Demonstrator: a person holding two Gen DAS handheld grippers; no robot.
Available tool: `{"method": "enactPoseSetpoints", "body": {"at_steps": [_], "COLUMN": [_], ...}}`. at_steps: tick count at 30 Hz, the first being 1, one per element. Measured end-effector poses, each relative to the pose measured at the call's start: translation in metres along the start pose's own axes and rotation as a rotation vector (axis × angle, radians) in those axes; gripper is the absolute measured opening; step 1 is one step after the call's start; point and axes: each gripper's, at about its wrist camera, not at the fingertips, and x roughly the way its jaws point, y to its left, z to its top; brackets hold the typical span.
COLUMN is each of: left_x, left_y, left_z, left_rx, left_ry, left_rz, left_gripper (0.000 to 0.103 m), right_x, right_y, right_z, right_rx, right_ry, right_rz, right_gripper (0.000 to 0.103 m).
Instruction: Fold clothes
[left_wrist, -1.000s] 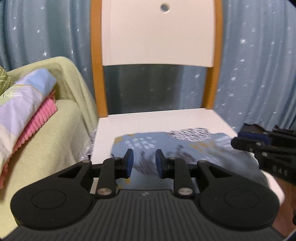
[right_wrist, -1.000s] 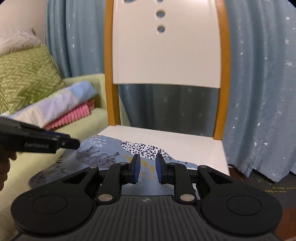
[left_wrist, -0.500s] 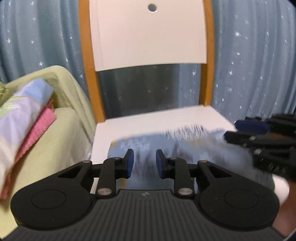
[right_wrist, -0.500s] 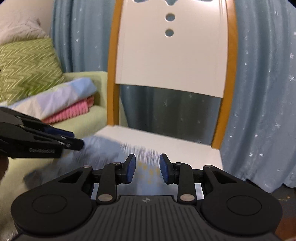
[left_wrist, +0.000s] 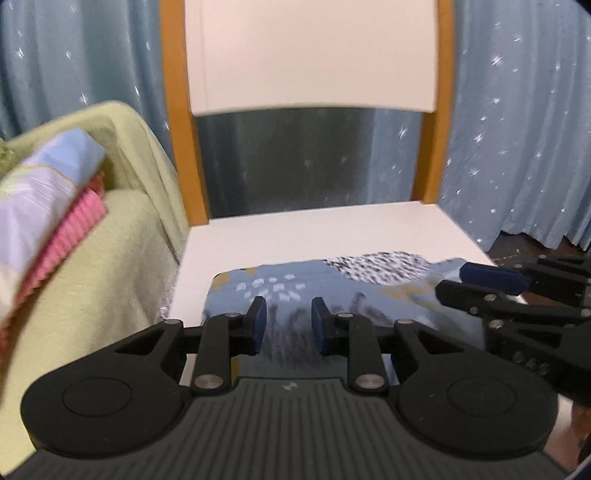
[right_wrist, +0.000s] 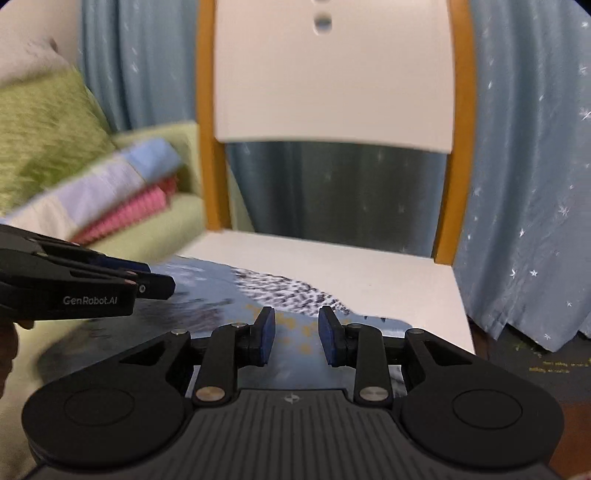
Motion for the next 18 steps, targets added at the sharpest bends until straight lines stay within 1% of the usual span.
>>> {"method": "enactPoseSetpoints", "body": {"at_steps": [1,3,5,6,7,9,12,18], "left_x": [-0.010,-0.018,-0.009,-0.004,-0.004,-0.007,-0.015,-0.028], "left_y": [-0.003,-0.005,-0.006,-0.006,-0.008,-0.015,-0.017,-0.018], "left_z": [-0.008,-0.024,-0.040,-0.046,-0.049,-0.045,-0.039,-0.039], "left_rx": [0.001,-0.019,-0.041,-0.046,-0.039,-0.017,-0.020,-0.036], "left_ry": [-0.008,0.011,0.059,0.066,0.048,0.059,0.070,0.075], "left_rz": [0.009,0.006,0.024,0.030,0.042,0.070,0.056,0.031], "left_gripper": [0.021,0.022,0.023,0.023,0.023,0.023,0.022,0.022], "right_x": [-0.010,-0.022,-0.017,-0.012,-0.009,-0.012,-0.024,-0.049], "right_y": [0.002,0.006,0.011,0.012,0.013,0.012,0.012,0.012], "right_z": [-0.006,-0.022,-0.037,-0.044,-0.049,-0.044,-0.037,-0.032], "right_rx": [0.005,0.017,0.011,0.012,0.016,0.030,0.040,0.053], "right_ry": [-0.001,0.012,0.053,0.068,0.055,0.063,0.044,-0.004], "right_rz": [0.014,0.017,-0.003,-0.010,-0.012,-0.019,-0.024,-0.012], "right_gripper": [0.033,0.034,0.035,0.036,0.036,0.036,0.036,0.037]}}
